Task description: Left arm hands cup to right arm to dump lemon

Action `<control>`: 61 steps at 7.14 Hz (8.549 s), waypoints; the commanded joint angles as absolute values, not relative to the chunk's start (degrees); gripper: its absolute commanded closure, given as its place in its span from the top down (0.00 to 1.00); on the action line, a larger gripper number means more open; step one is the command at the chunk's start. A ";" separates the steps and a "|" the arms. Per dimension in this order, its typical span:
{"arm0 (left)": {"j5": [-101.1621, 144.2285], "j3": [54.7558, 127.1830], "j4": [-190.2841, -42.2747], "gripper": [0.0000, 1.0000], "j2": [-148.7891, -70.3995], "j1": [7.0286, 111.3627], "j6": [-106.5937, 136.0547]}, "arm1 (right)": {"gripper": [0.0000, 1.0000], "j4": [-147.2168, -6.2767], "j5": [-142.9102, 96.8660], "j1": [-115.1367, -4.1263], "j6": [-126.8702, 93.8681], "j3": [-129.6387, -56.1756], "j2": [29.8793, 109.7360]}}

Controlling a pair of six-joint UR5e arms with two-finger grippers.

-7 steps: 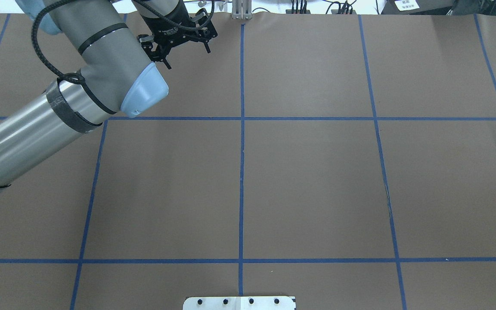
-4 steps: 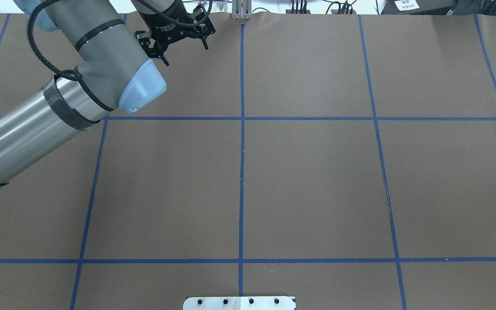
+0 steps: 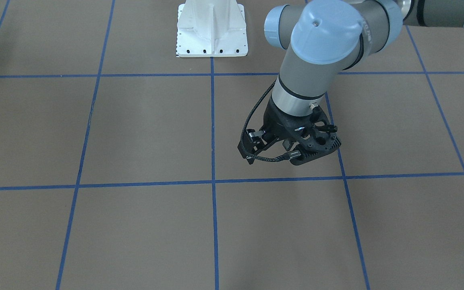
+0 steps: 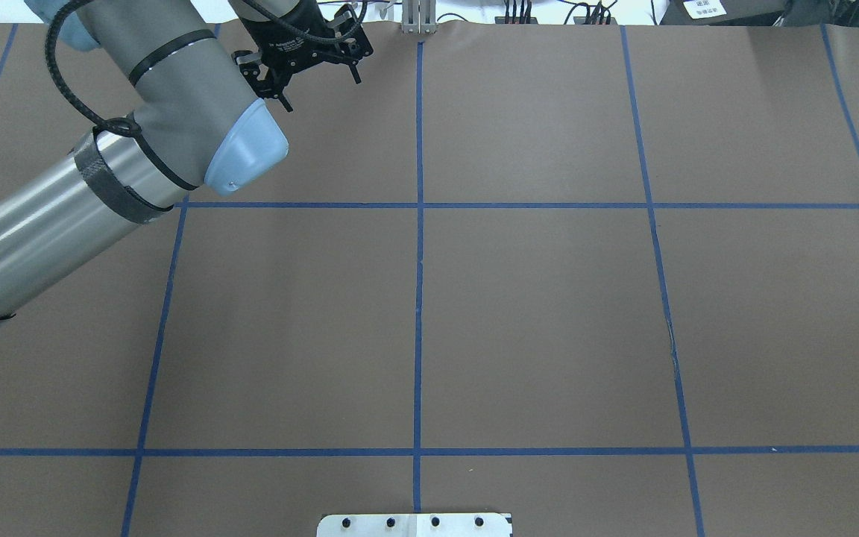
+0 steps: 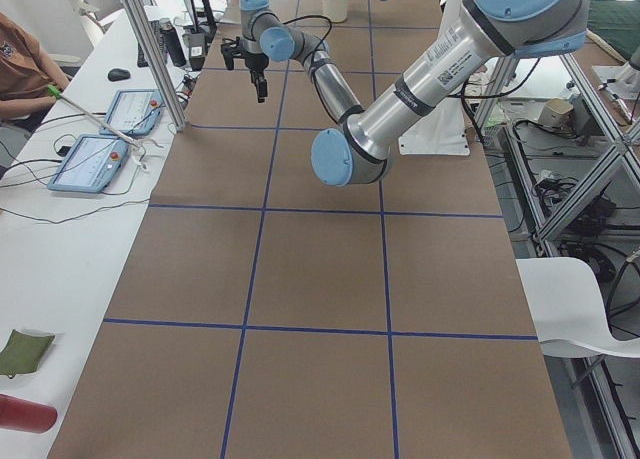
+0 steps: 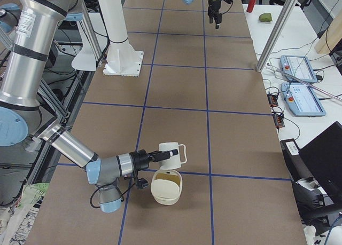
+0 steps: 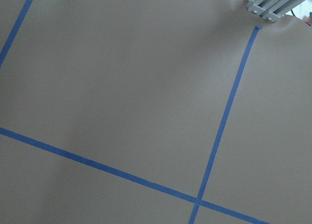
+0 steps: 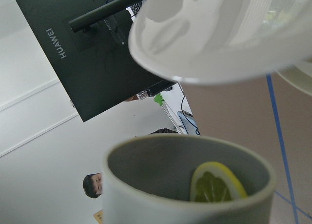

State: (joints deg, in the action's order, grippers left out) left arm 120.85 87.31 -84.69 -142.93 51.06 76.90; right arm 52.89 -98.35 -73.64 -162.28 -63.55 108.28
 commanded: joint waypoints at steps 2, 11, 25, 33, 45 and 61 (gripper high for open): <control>120.85 87.36 -84.55 1.00 -143.00 51.24 76.90 | 0.15 55.10 -98.52 -74.96 -171.71 -63.54 108.37; 120.85 87.80 -84.46 1.00 -143.00 51.33 76.90 | 0.18 57.39 -98.70 -74.88 -142.47 -63.37 107.23; 121.11 88.42 -85.25 1.00 -141.15 50.89 76.82 | 0.22 6.26 -117.51 -79.98 -70.82 -100.49 107.58; 121.55 88.42 -85.34 1.00 -141.15 50.80 73.92 | 0.21 -48.03 -89.82 -59.38 -36.08 -107.93 80.80; 142.12 88.07 -100.29 1.00 -142.21 52.30 89.57 | 0.21 -63.99 -46.76 -24.44 -34.72 -100.55 57.04; 138.43 79.63 -113.03 0.57 -146.78 47.90 98.35 | 0.22 -63.72 -41.22 -21.62 -34.63 -100.90 56.87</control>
